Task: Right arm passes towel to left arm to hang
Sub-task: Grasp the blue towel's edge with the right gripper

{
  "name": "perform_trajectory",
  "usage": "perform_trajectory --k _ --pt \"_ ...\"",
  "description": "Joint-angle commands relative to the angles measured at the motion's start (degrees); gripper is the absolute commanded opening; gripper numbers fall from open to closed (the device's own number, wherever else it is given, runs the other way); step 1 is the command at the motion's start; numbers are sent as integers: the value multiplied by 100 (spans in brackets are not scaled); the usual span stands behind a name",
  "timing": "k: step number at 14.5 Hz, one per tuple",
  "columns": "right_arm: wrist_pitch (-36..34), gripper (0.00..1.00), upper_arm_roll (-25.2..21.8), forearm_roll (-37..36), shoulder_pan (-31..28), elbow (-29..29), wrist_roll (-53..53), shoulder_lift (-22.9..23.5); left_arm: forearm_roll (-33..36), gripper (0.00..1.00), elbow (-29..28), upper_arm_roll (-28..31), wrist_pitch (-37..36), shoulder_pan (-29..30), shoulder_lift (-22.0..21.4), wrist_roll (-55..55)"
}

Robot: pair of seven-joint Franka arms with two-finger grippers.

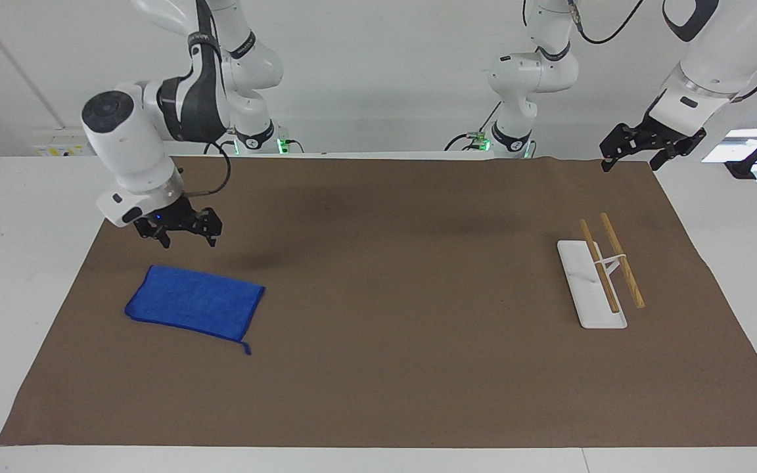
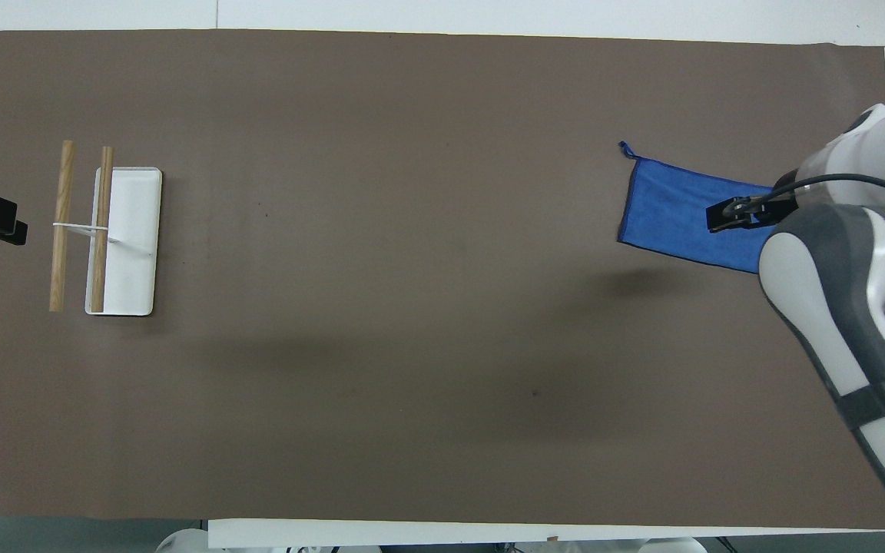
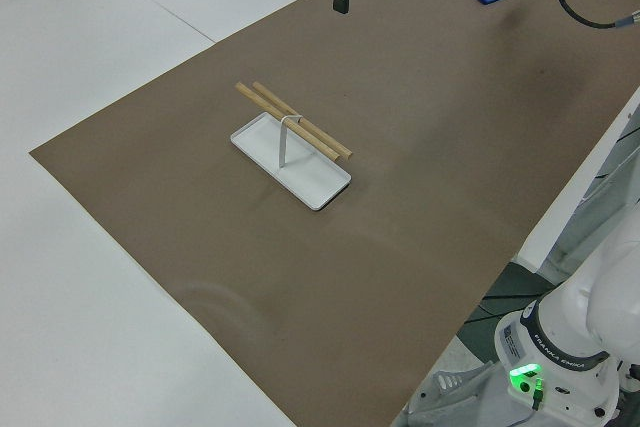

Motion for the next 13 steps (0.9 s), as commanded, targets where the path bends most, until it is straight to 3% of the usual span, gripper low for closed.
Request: perform_trajectory --k 1,4,13 --pt "819 100 0 90 -53 -444 -61 349 -35 100 -109 16 -42 3 -99 89" --pt "1100 93 -1 90 -334 -436 -1035 747 -35 100 -109 16 -43 -14 -99 89" --pt "1321 86 -1 99 -414 -462 -1020 967 -9 100 -118 34 -60 12 -99 54"
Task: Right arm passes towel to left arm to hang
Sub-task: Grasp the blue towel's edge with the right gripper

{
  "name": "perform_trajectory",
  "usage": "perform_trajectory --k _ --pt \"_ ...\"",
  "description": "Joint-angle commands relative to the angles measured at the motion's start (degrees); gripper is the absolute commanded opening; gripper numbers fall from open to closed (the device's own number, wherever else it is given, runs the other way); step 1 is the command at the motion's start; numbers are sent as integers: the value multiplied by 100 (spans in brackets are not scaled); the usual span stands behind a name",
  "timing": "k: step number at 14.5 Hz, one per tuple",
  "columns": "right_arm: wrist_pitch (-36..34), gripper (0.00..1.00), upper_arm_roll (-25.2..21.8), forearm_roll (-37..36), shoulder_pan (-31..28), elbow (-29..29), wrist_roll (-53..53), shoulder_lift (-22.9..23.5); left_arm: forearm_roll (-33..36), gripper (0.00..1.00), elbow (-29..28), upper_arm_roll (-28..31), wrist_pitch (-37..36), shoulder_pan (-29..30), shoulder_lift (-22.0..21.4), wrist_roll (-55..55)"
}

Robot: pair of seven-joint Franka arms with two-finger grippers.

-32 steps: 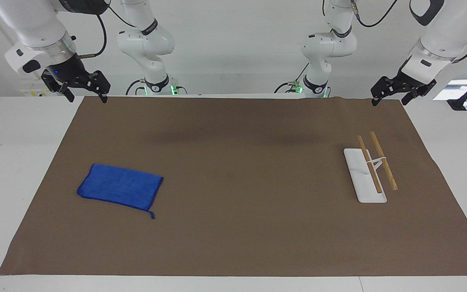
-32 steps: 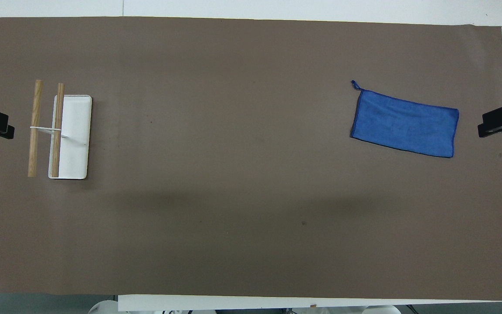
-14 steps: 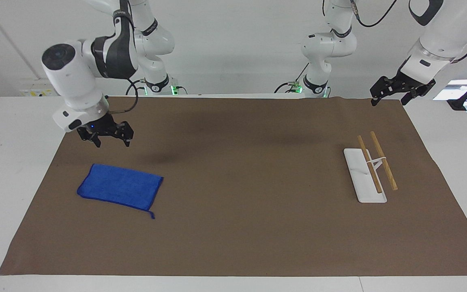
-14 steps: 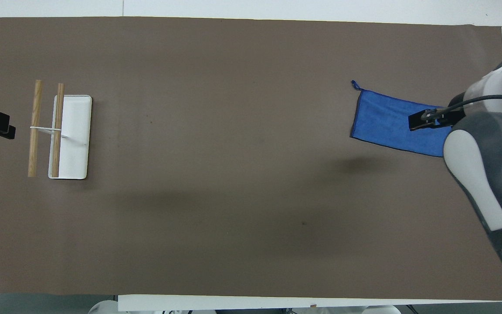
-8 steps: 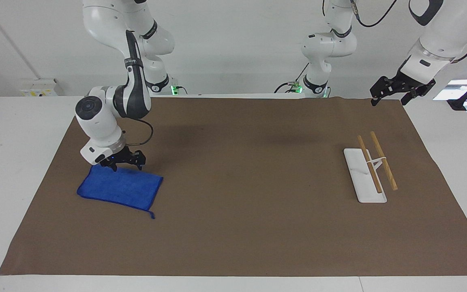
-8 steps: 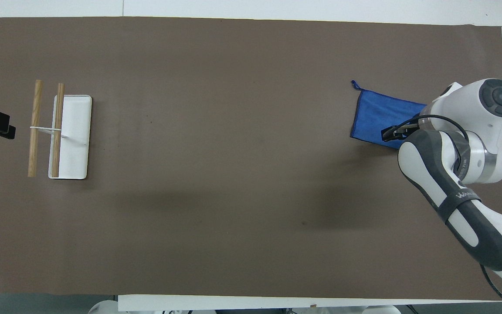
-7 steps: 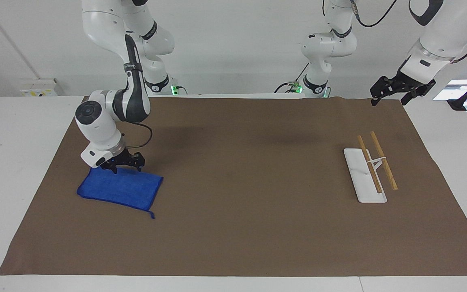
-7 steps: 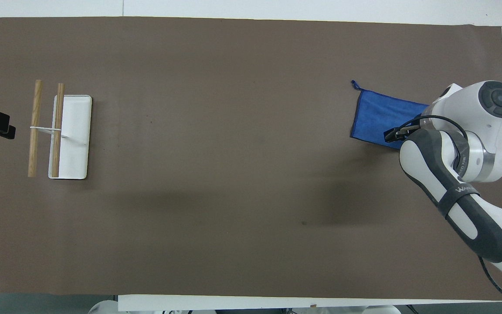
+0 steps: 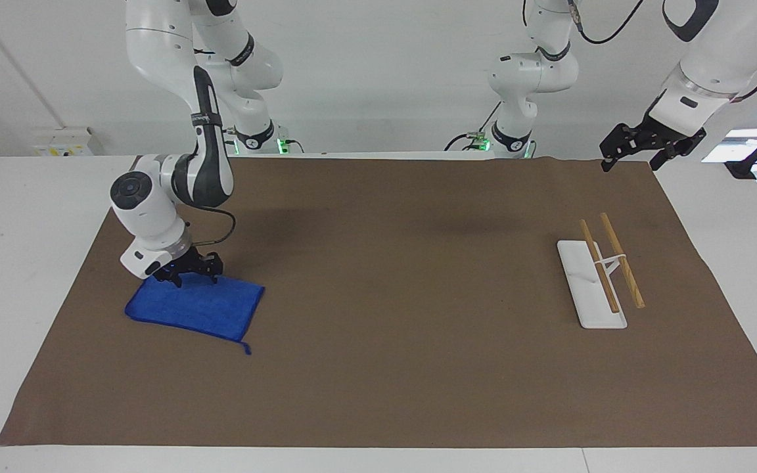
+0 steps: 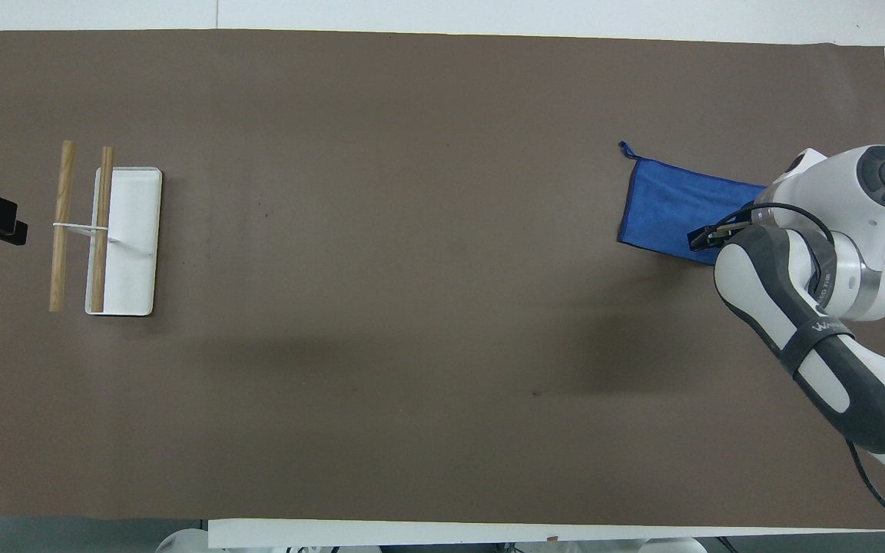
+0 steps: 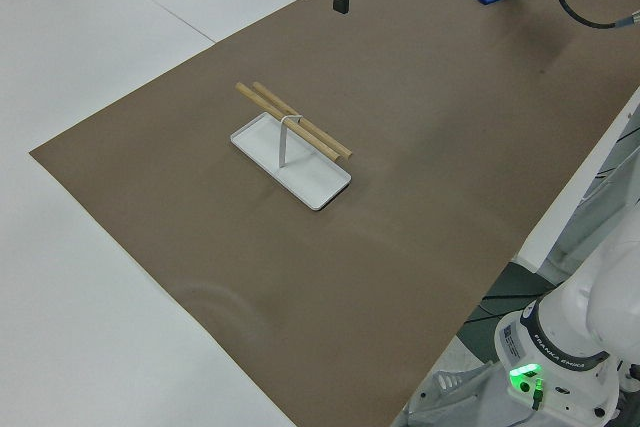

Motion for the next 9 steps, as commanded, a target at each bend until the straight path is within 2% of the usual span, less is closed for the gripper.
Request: perform_trajectory --k 1,2,4,7,9 --pt "164 86 37 108 -50 -28 -74 80 9 100 -117 42 -39 48 -99 -59" --pt "155 84 46 108 -77 -37 -13 98 27 100 -126 164 -30 49 -108 -260" --pt "146 75 46 108 -86 -37 -4 107 27 100 -179 262 -38 49 -116 -394" --pt "138 44 46 108 -86 -98 -4 98 36 100 -179 341 -3 49 -108 -394" --pt "138 28 46 108 -77 -125 -4 89 36 100 -179 341 -12 49 -117 -394"
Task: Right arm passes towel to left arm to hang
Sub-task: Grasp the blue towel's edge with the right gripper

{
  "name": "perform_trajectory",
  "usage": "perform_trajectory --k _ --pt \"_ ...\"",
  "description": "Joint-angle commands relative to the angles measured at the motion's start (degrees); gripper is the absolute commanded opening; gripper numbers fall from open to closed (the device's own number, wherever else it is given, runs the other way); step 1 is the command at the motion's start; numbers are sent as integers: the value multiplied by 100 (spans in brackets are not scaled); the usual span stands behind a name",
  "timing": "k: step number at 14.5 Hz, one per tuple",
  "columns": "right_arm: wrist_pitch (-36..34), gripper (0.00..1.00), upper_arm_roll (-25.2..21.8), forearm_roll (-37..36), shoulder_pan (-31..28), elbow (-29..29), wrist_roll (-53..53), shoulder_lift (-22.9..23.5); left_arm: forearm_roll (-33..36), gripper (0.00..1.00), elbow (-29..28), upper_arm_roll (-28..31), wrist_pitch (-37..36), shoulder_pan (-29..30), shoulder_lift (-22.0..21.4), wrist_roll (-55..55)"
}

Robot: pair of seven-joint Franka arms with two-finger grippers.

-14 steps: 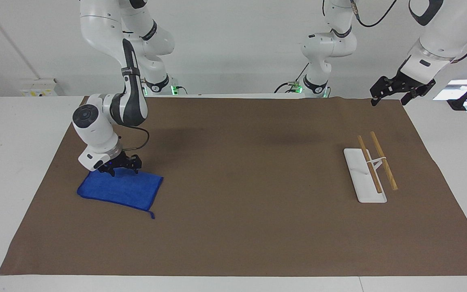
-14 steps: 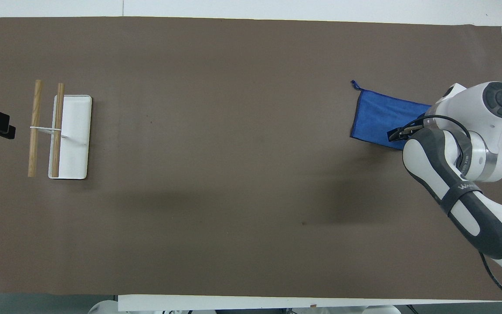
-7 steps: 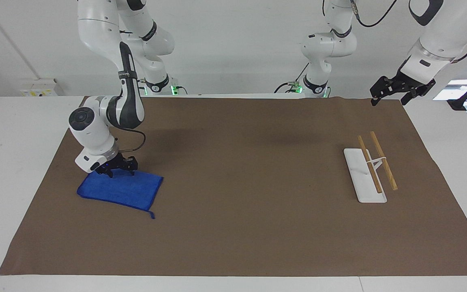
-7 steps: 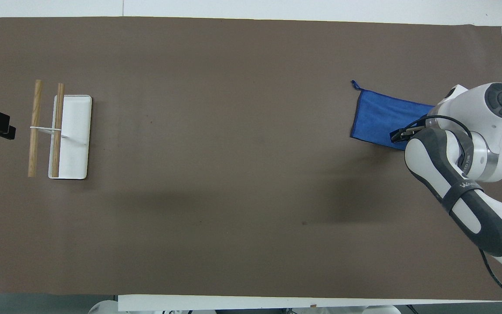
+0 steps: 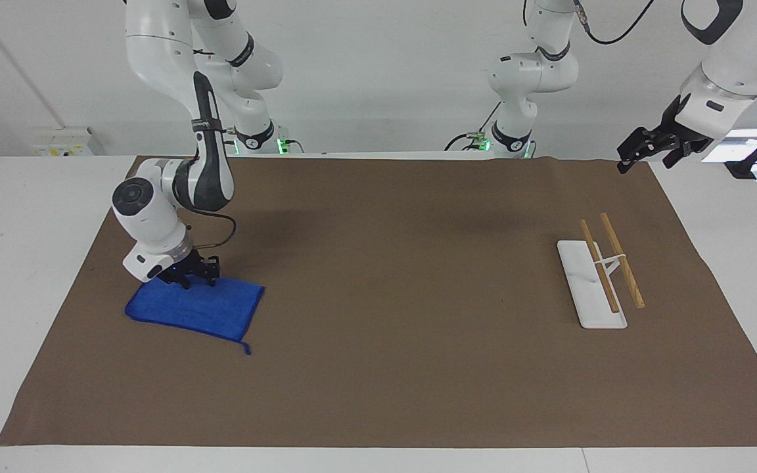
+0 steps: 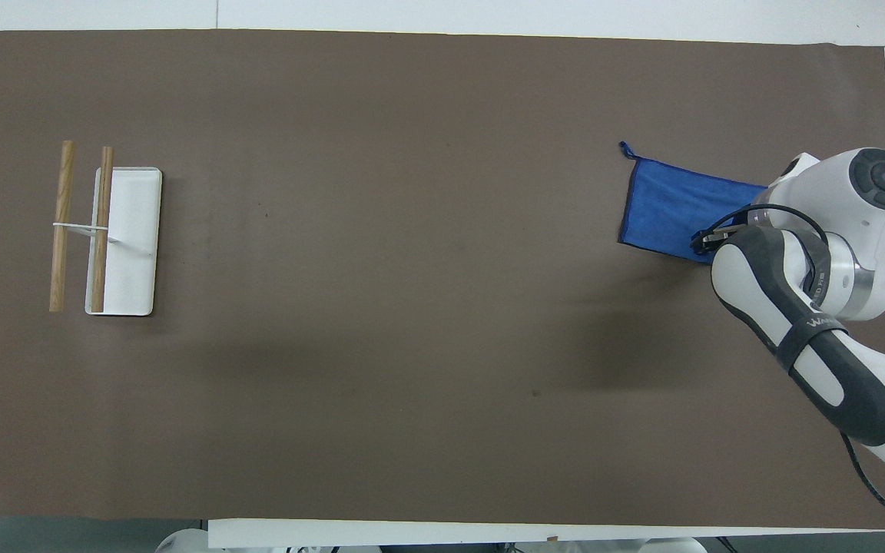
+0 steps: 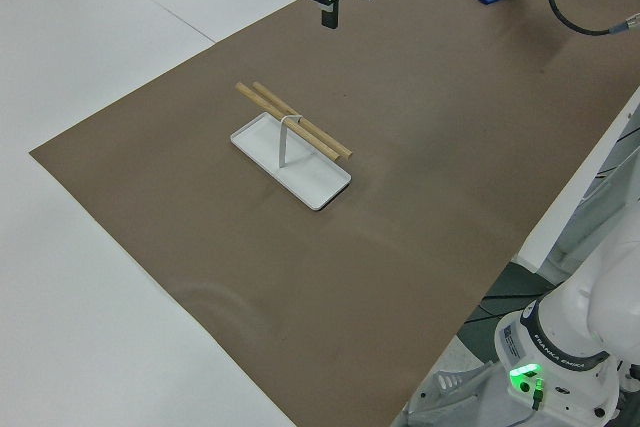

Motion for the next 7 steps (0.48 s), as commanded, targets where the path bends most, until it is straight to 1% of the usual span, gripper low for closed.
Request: perform_trajectory --k 1,2,3,4,5,6,7 --pt "114 22 43 110 -44 -126 -11 8 26 100 -144 29 -12 -9 -116 -101" --pt "114 16 43 102 -35 -126 -11 8 26 100 -144 38 -47 -9 -116 -101" --pt "106 14 43 102 -18 -126 -11 8 26 100 -153 47 -56 0 -125 -109" --pt "79 9 43 102 0 -91 -19 8 35 100 -214 125 -73 -9 -160 -214" --pt "-34 3 51 102 0 -12 -19 8 35 100 -232 126 -91 -17 -169 -406" --pt "-218 0 52 102 8 145 -19 8 35 100 -232 126 -100 -26 -178 -521" --pt "-550 0 69 110 17 347 -19 -27 35 100 -258 126 -117 -26 -204 -522"
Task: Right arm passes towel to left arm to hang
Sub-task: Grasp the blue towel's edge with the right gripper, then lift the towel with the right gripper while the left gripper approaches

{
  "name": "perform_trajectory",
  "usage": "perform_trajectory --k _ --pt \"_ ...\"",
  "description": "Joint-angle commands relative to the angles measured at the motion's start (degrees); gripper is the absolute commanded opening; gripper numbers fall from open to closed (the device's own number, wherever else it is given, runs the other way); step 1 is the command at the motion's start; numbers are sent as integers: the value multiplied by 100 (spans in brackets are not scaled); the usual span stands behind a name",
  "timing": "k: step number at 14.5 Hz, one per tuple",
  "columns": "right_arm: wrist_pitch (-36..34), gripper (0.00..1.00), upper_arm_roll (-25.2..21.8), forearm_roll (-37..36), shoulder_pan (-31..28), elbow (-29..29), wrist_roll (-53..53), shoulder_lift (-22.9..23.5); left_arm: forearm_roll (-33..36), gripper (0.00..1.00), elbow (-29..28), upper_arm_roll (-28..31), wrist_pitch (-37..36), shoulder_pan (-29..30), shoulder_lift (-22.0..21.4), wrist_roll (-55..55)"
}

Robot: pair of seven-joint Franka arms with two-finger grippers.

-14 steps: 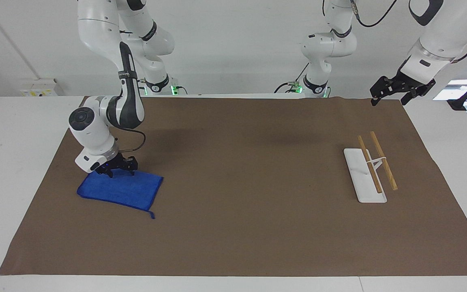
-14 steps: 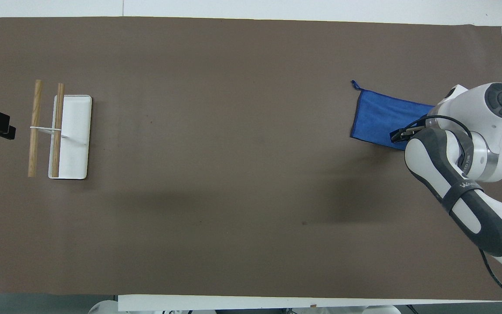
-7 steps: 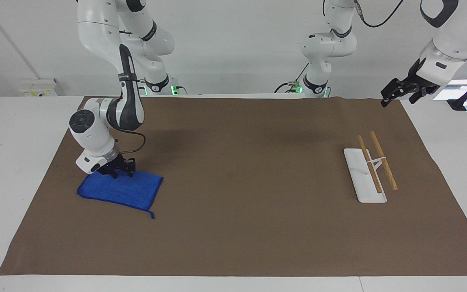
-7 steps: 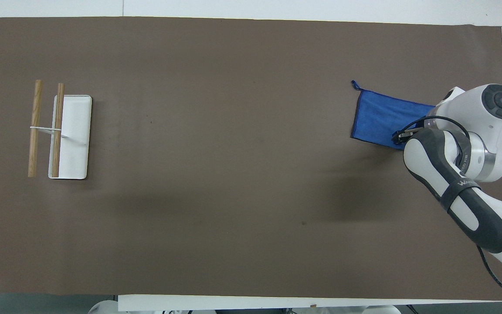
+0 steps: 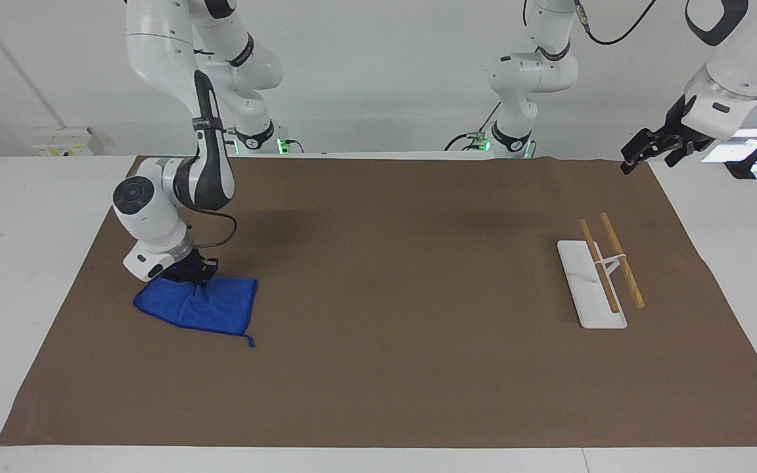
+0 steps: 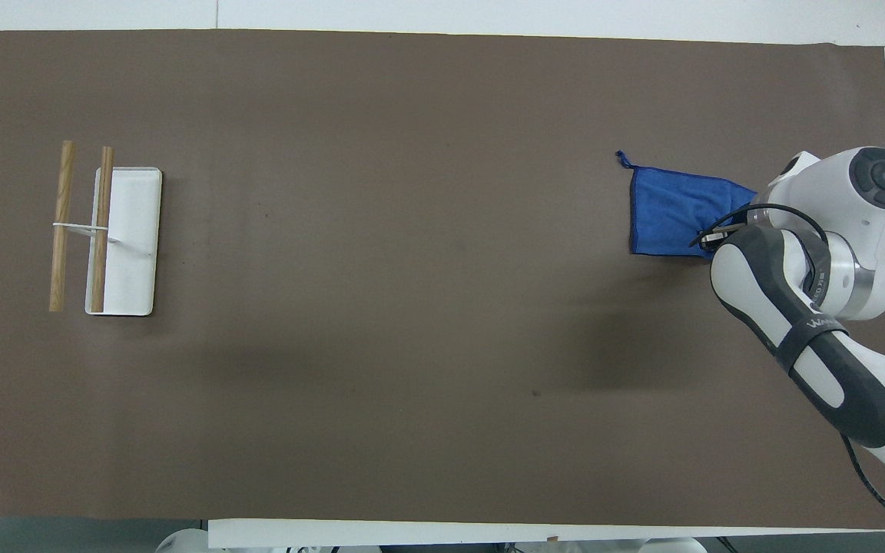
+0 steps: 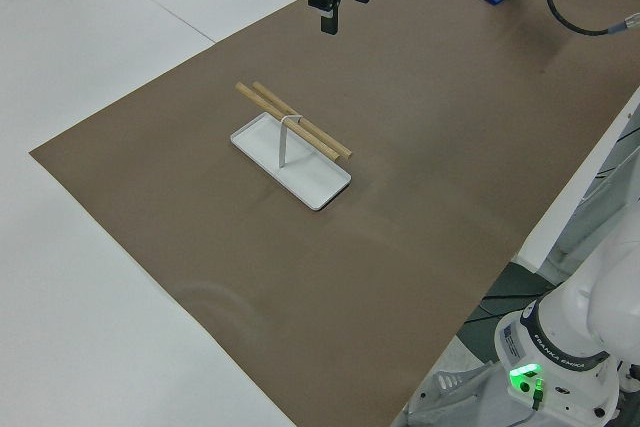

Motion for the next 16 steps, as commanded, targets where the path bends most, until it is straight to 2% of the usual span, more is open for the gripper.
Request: perform_trajectory --k 1,3,5,8,10,14,16 --pt "-886 0 69 145 10 545 -11 -79 34 100 -205 35 -179 -37 -188 -203" --pt "-1861 0 244 547 10 1151 41 -237 34 100 -179 35 -312 -37 -223 -482" --pt "-2794 0 271 996 28 1766 418 -291 34 100 -213 18 -260 -89 -232 -1271" --pt "-3499 0 438 1943 246 2331 1373 -299 34 100 -668 -18 370 -457 -407 -2710" --pt "-3554 0 543 2656 475 2385 2418 -387 34 100 -1187 -44 1222 -747 -575 -3880" --pt "-3448 0 623 3799 1203 2367 4133 -414 -37 100 -1373 -53 2699 -1327 -374 -6385" --pt "-3439 0 623 4352 1389 2341 4776 -431 -159 100 -1374 -53 3105 -1521 -216 -6942"
